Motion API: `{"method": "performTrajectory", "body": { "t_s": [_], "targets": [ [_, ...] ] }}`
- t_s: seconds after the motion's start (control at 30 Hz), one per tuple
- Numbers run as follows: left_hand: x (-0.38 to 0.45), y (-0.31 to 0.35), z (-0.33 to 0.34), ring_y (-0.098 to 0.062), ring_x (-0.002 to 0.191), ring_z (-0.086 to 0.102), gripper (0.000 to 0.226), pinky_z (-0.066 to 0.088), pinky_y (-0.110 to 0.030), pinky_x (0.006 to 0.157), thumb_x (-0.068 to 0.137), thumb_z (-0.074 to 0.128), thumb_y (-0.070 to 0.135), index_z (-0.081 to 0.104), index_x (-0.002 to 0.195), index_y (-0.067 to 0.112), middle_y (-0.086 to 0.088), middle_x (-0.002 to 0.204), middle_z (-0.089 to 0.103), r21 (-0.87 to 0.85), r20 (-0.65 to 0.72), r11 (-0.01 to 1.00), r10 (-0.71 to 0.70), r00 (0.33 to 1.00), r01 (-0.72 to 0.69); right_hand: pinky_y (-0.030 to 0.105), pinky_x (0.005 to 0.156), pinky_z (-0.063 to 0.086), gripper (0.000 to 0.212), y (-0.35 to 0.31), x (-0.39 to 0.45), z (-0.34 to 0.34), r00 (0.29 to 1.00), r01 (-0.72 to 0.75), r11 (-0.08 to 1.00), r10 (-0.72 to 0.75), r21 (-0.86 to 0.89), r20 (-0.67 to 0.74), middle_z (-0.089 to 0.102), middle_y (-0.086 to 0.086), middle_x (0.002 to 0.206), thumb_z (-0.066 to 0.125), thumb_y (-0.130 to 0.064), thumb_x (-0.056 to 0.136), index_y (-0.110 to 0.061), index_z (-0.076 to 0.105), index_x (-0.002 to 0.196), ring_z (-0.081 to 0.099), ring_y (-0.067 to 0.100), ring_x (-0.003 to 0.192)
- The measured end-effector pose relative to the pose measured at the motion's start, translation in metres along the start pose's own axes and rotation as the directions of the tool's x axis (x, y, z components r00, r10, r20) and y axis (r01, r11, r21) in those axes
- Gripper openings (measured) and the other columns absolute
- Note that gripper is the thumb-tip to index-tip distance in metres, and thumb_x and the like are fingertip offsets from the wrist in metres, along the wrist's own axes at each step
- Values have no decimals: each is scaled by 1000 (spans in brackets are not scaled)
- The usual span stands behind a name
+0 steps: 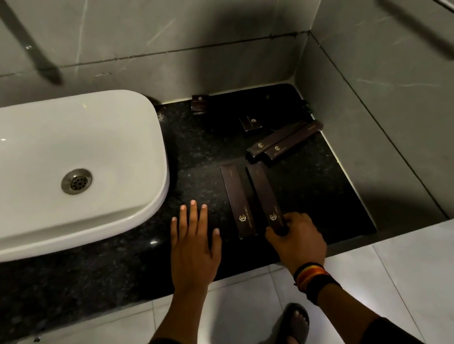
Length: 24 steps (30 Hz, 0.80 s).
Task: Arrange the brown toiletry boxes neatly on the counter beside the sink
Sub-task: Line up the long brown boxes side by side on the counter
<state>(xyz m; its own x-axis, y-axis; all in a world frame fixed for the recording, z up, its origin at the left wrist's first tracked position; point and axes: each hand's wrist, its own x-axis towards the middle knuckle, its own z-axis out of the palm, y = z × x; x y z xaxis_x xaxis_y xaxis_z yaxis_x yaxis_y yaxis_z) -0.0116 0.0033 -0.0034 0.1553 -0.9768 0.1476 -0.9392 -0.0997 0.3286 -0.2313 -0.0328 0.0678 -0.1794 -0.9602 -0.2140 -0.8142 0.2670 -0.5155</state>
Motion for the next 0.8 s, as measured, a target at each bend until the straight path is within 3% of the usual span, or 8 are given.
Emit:
{"method": "performTrajectory", "body": {
  "t_s": [0.17, 0.3, 0.4, 0.53, 0.67, 0.8],
  "targets": [
    [-1, -1, 1, -30, 169, 19, 64, 17, -55, 137, 112, 37, 44, 40, 168, 15, -10, 179, 31, -5, -11, 1000, 5, 1000, -5, 33, 75, 55, 38, -18, 21, -1, 999, 31, 999, -32, -23, -15, 57, 1, 110, 74, -48, 81, -20, 63, 103, 61, 16, 81],
    [1, 0, 1, -30, 169, 20, 64, 19, -55, 136, 112, 37, 44, 40, 168, 15, -10, 180, 30, 14, -9, 1000, 7, 1000, -6, 32, 78, 58, 50, -34, 9, 2, 990, 121, 993, -120, 9, -76, 53, -1, 121, 72, -56, 80, -24, 59, 116, 64, 16, 94],
    [1, -1, 2, -29, 170, 18, 64, 19, -55, 136, 113, 35, 45, 37, 170, 15, -10, 180, 28, 30, 13, 1000, -1, 1000, 0, 31, 78, 58, 55, -48, -3, 16, 979, 203, 977, -204, -65, -7, 52, -3, 124, 69, -62, 79, -24, 58, 118, 64, 15, 98],
    [1, -4, 4, -27, 170, 15, 64, 15, -54, 137, 113, 33, 45, 36, 170, 16, -9, 181, 26, 9, 19, 1000, 1, 1000, -2, 35, 86, 58, 55, -61, -1, 30, 984, 170, 978, -162, -120, 68, 54, 1, 129, 72, -53, 80, -24, 54, 123, 64, 20, 109],
    [2, -4, 5, -26, 171, 12, 64, 13, -53, 137, 114, 31, 46, 35, 171, 17, -8, 181, 25, -11, 27, 1000, -4, 1000, 5, 36, 85, 58, 52, -60, 3, 32, 985, 166, 981, -159, -100, 68, 54, 1, 128, 74, -46, 80, -24, 53, 122, 64, 21, 107],
    [1, -4, 4, -27, 170, 14, 65, 14, -54, 137, 113, 32, 45, 36, 170, 16, -9, 181, 27, -11, 18, 1000, -1, 1000, 1, 38, 82, 59, 62, -54, 3, 28, 988, 157, 985, -157, -70, 16, 53, 0, 128, 73, -59, 76, -24, 53, 123, 64, 20, 105]
  ]
}}
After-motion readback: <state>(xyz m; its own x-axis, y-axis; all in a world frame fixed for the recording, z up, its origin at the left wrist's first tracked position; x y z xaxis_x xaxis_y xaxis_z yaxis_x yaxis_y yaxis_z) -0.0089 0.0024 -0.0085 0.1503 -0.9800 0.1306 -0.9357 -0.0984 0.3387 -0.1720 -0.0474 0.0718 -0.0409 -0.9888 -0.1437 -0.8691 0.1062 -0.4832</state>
